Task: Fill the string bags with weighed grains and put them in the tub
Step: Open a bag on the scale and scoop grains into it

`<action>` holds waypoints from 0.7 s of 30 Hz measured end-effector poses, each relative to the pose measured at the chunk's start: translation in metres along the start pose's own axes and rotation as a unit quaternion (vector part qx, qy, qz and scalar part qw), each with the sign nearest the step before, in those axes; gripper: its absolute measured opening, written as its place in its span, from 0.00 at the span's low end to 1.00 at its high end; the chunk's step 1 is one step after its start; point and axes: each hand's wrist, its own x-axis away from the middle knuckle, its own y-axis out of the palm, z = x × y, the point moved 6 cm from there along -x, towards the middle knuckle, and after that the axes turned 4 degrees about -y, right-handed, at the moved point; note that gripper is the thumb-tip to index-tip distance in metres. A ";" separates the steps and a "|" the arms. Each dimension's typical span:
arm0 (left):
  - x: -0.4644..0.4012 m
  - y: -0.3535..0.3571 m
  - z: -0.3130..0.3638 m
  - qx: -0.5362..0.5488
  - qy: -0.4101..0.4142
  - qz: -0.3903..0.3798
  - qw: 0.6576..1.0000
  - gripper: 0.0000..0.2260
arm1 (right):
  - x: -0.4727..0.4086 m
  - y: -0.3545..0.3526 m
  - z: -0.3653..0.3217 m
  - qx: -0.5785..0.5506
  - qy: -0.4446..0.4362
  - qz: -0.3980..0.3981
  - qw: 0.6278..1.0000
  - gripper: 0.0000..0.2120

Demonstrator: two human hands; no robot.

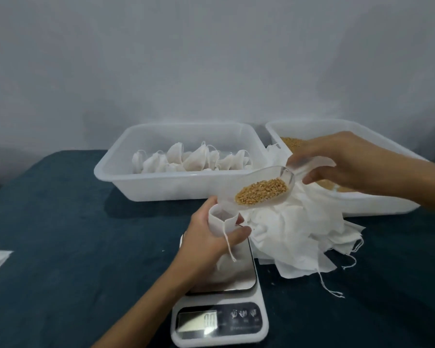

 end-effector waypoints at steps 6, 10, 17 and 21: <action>0.001 0.000 0.003 0.010 0.019 -0.002 1.000 0.14 | -0.009 -0.008 -0.020 0.065 -0.046 -0.025 0.997 0.18; 0.001 -0.001 0.002 0.010 0.017 0.008 1.000 0.14 | -0.012 -0.015 -0.023 0.099 -0.061 -0.011 0.993 0.18; 0.000 -0.001 0.000 0.017 0.018 0.014 1.000 0.16 | -0.015 -0.019 -0.028 0.131 -0.084 -0.006 0.988 0.19; 0.000 -0.001 0.000 0.013 0.021 0.013 1.000 0.16 | -0.016 -0.020 -0.033 0.148 -0.097 0.000 0.984 0.19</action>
